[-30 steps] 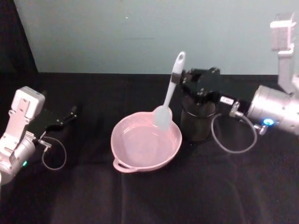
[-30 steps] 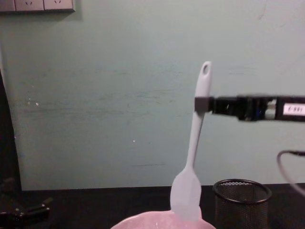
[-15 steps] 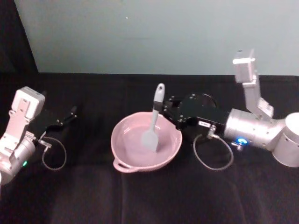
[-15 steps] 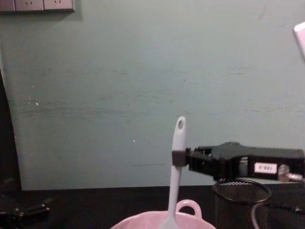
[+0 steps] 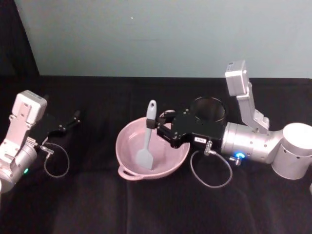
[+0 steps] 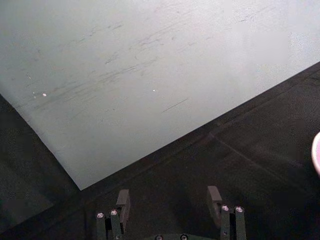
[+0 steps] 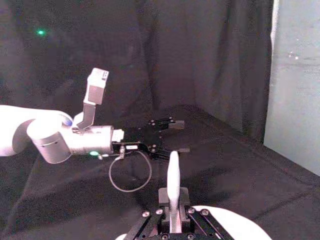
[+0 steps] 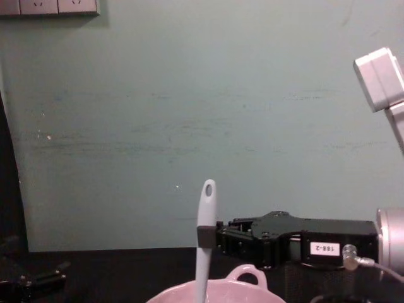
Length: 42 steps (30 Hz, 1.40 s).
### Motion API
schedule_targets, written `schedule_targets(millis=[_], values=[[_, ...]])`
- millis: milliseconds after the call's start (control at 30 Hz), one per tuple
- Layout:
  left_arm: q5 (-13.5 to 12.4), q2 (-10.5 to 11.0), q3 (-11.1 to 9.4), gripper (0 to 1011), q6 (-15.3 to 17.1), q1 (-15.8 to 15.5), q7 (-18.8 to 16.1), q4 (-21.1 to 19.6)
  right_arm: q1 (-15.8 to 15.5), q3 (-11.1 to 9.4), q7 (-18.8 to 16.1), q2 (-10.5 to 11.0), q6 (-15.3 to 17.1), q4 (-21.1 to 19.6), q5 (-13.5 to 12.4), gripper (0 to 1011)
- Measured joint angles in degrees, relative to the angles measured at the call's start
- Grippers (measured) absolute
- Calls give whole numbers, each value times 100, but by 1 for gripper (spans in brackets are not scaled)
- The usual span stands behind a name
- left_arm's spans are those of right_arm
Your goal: Use the one hand to pick up the spoon and stir the clear water in the bowl.
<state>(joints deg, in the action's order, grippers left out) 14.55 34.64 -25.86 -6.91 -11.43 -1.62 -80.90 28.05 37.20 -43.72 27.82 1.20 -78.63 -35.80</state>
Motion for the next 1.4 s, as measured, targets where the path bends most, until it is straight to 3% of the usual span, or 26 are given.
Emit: schedule_targets(millis=[233,433,667,900,1167,1400], values=[[-1,0,0,1011,0,0,0,0,37,55,-16,-198,-34,166,0,111],[0,0,0,1011,0,0,0,0,43,21,130,-441,-272,405,48,111],[0,0,0,1011,0,0,0,0,50,-169,460,-784,-581,751,158,111],[0,0,0,1011,0,0,0,0,87,-312,725,-961,-747,1005,340,111],[0,0,0,1011,0,0,0,0,24,-431,1034,-923,-1015,962,718,111],[0,0,0,1011,0,0,0,0,-146,-557,1106,-662,-1000,644,909,111]])
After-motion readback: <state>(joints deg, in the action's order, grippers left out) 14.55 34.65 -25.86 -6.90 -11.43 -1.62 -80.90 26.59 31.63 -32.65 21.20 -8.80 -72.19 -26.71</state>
